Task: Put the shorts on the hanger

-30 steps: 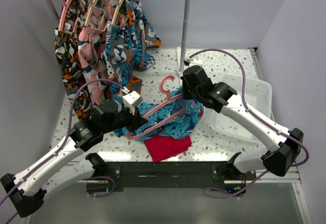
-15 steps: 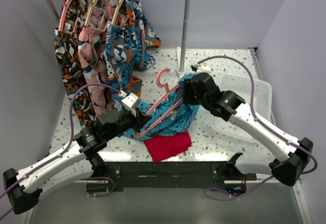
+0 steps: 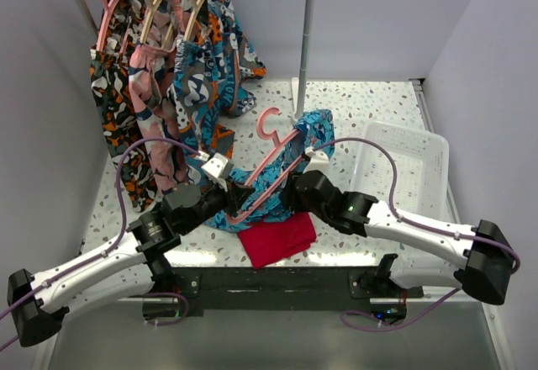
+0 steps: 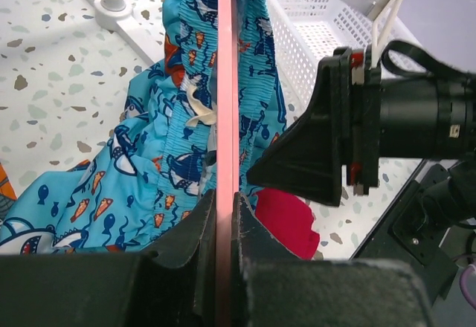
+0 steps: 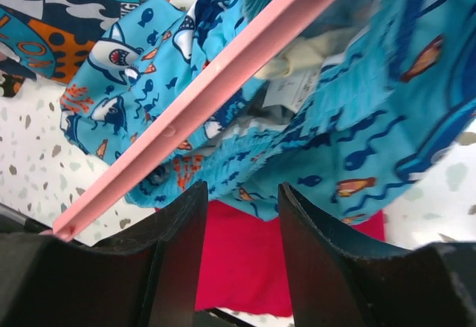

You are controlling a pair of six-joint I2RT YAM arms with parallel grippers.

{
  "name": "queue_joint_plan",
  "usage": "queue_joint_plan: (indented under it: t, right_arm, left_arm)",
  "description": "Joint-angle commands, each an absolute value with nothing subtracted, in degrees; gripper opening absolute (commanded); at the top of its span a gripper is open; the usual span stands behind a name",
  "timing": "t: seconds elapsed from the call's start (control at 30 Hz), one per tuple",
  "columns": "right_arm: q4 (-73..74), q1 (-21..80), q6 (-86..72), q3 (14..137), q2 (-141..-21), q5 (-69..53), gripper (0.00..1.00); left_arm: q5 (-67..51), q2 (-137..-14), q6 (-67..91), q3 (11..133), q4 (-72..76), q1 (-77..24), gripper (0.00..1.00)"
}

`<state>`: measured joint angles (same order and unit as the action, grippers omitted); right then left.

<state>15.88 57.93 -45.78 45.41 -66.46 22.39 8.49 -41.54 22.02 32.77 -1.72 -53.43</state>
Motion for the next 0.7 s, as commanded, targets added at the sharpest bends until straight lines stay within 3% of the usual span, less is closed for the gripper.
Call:
queue_joint_plan:
  t: [0.0,0.27,0.67]
  right_arm:
    - [5.29,61.6,-53.25,44.13,-68.11,29.96,0.46]
    - [-2.81,63.54,-60.9,38.85,-72.76,34.71,0.4]
    - [-2.11,66.18,-63.11,38.06,-72.95,37.44,0.41]
  left_arm:
    - [11.42,-40.34,23.29,32.34,6.94,-54.05,0.0]
    - [12.57,-39.11,24.61,30.59,8.52,-54.23,0.0]
    - [12.92,-38.5,25.31,29.88,9.41,-54.23,0.0]
